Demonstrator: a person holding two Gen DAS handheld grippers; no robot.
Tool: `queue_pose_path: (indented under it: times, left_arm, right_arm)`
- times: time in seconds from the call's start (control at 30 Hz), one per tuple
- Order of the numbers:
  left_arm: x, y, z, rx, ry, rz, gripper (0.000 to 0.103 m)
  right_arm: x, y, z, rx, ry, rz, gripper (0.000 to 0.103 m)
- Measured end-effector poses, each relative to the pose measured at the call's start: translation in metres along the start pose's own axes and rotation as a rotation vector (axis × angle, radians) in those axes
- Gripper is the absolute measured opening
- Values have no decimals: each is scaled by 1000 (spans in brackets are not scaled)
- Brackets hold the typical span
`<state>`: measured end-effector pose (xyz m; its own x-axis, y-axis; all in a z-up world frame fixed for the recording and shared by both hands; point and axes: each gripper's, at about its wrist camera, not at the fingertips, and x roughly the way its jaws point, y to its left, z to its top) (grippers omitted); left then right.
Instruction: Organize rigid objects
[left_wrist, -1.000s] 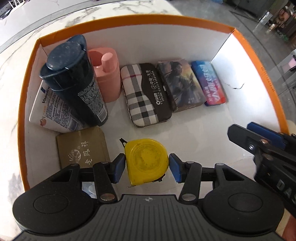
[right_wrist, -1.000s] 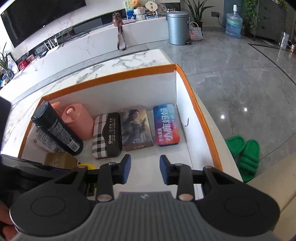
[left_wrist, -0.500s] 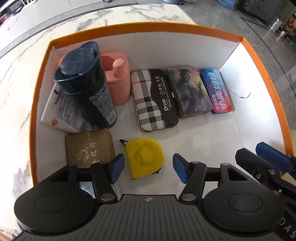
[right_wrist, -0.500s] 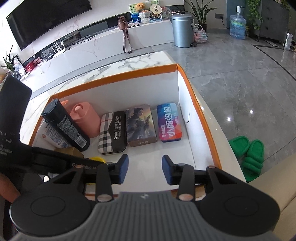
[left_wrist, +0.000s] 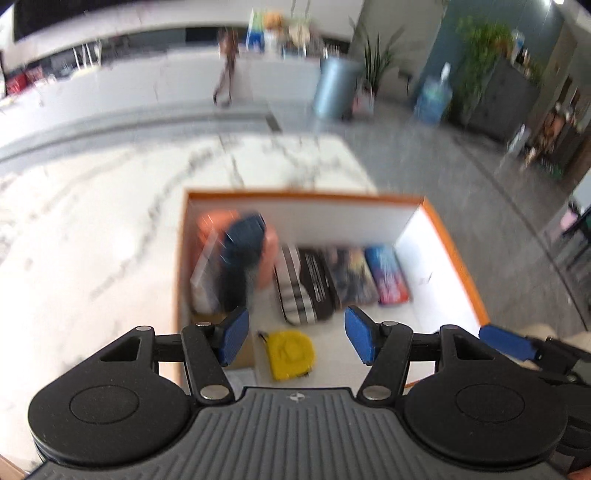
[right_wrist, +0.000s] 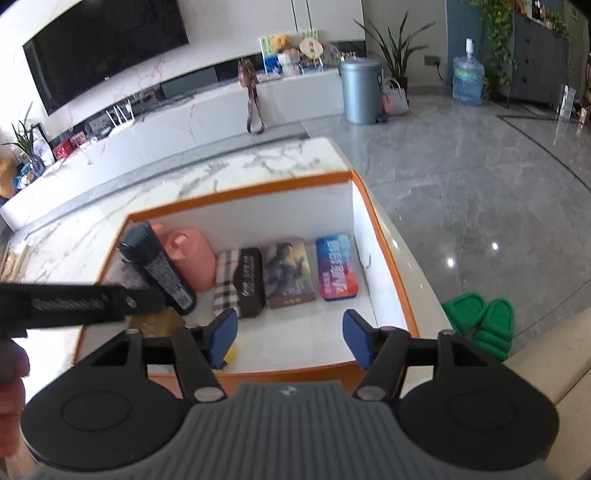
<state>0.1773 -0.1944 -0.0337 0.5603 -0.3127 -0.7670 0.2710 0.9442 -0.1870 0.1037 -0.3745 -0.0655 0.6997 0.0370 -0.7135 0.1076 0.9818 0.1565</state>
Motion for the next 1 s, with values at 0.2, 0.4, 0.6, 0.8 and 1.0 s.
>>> queue_pose_path:
  times: [0.2, 0.4, 0.6, 0.8, 1.0]
  left_arm:
    - [-57, 8, -12, 59, -205, 90, 71]
    - [-101, 19, -32, 70, -339, 150, 77]
    - [-121, 36, -40, 52, -384, 185, 95]
    - [-132, 52, -45, 31, -402, 222, 103]
    - [-130, 73, -55, -19, -391, 212, 103]
  right_arm:
    - [-30, 27, -5, -38, -86, 35, 70]
    - [-60, 57, -15, -85, -209, 98, 76]
    - [-77, 76, -19, -104, -240, 102, 84]
    - [-87, 89, -21, -83, -257, 96, 97]
    - [-87, 99, -30, -109, -258, 63, 101]
